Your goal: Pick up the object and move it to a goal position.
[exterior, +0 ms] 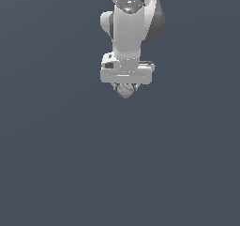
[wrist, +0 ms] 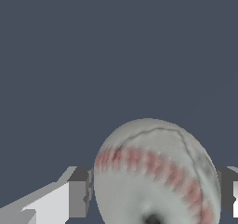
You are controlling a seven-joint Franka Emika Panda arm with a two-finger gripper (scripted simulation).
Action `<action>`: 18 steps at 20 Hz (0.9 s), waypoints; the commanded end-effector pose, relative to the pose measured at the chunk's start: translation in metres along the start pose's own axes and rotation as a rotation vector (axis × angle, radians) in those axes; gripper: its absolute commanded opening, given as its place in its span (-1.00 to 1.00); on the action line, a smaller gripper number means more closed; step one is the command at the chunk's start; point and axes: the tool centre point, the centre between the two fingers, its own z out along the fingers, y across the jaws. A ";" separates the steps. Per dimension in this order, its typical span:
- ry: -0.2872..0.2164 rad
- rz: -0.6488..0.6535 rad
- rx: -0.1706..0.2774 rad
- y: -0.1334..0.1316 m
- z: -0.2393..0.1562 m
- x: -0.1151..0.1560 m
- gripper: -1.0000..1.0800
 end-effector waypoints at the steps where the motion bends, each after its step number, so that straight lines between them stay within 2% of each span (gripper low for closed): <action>1: 0.002 0.000 0.000 0.007 -0.019 -0.010 -1.00; 10: 0.002 0.000 0.000 0.024 -0.065 -0.032 -1.00; 18: 0.002 0.000 0.000 0.028 -0.076 -0.036 -1.00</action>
